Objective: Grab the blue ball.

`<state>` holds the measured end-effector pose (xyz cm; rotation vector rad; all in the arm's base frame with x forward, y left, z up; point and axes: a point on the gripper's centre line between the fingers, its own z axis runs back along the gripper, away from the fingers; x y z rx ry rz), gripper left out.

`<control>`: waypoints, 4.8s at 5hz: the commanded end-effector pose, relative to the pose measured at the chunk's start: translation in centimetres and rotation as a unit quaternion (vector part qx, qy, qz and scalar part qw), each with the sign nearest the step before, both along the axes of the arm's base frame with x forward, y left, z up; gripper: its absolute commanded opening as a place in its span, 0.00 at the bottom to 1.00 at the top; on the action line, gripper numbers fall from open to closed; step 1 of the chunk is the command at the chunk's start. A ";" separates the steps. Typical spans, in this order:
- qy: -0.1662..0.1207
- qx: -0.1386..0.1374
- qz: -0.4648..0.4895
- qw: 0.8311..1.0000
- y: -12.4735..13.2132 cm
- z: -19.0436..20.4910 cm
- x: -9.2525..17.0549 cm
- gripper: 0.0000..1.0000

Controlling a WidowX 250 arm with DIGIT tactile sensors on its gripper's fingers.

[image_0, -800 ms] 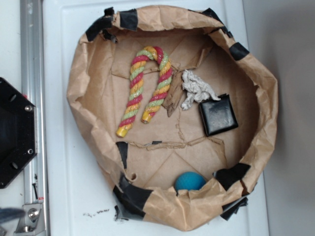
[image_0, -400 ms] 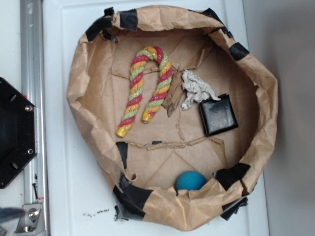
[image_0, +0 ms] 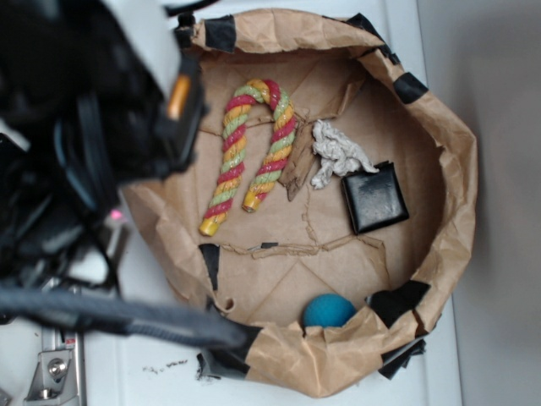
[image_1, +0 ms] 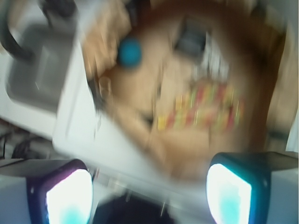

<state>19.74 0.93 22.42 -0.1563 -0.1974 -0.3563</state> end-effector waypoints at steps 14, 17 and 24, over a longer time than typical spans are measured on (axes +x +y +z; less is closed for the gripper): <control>-0.100 -0.019 -0.198 0.975 -2.5 -8.6 7.1 0.00; -0.112 -0.054 -0.192 0.974 -3.2 -10.0 7.5 1.00; -0.003 -0.048 -0.330 0.943 -10.5 -15.7 6.7 0.00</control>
